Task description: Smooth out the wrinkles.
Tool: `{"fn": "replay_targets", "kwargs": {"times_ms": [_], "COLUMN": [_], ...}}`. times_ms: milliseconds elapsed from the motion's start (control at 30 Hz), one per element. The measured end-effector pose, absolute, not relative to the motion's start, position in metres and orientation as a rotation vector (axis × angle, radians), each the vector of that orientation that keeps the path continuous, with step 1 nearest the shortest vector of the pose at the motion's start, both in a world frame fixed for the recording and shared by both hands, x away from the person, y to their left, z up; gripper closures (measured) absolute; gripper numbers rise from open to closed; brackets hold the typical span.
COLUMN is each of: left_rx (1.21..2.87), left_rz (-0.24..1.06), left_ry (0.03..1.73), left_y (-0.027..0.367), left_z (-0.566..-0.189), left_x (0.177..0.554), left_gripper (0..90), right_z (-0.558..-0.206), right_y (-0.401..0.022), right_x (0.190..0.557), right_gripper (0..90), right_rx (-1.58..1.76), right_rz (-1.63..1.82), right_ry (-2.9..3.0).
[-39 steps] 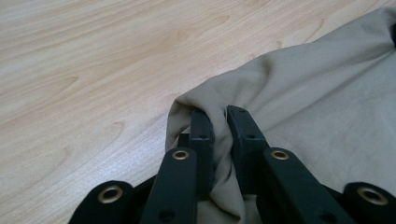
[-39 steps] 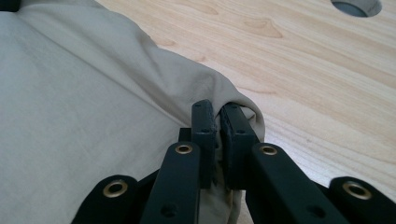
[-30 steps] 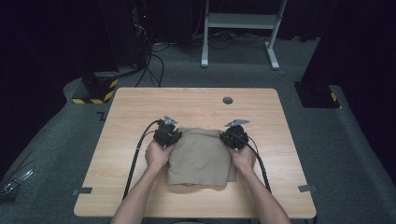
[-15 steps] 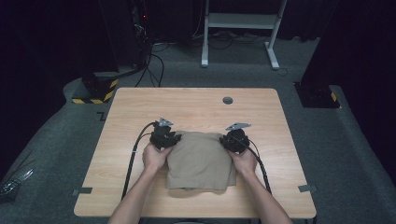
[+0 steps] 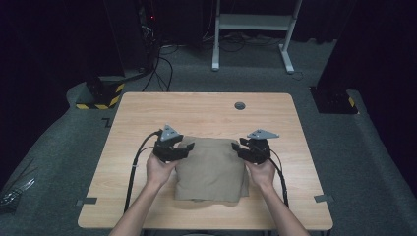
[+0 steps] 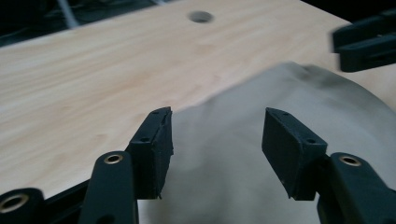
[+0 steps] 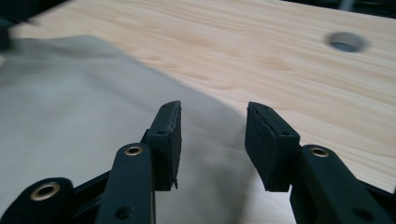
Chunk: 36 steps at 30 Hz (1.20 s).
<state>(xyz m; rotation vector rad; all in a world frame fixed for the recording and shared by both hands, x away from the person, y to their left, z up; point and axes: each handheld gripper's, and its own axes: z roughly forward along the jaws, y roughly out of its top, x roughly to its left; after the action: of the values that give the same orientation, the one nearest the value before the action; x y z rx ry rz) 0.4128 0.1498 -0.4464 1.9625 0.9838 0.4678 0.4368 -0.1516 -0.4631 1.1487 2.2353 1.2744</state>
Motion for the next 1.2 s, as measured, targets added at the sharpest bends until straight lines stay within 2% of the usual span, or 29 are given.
{"fn": "replay_targets", "kwargs": {"times_ms": [167,300,500,667,800,900,1067,1200], "left_rx": [2.046,2.056,2.062,2.069,2.187,2.13,2.112,2.037], "left_rz": [0.469,0.51,0.537,0.543,0.546,0.436,0.505,0.508], "left_ry": [0.997,0.97,1.011,0.965,1.001,1.102,1.058,1.019], "left_y": [0.135,0.14,0.153,0.157,0.163,0.178,0.18,0.176], "left_z": [-0.477,-0.496,-0.49,-0.487,-0.507,-0.518,-0.506,-0.494], "left_x": [0.411,0.404,0.389,0.359,0.348,0.35,0.335,0.329], "left_gripper": [42.5,43.8,41.8,39.2,39.9,38.6,38.3,35.8], "right_z": [-0.483,-0.504,-0.499,-0.495,-0.498,-0.499,-0.492,-0.483], "right_y": [-0.124,-0.133,-0.147,-0.147,-0.147,-0.148,-0.152,-0.156], "right_x": [0.429,0.43,0.425,0.419,0.421,0.423,0.416,0.392], "right_gripper": [54.5,57.6,53.2,53.2,53.0,52.2,52.7,51.2], "right_rx": [1.09,1.105,1.105,1.094,1.102,1.109,1.108,1.05], "right_rz": [1.255,1.229,1.117,1.069,1.068,1.073,1.075,1.196], "right_ry": [2.351,2.364,2.343,2.312,2.327,2.336,2.296,2.294]}}
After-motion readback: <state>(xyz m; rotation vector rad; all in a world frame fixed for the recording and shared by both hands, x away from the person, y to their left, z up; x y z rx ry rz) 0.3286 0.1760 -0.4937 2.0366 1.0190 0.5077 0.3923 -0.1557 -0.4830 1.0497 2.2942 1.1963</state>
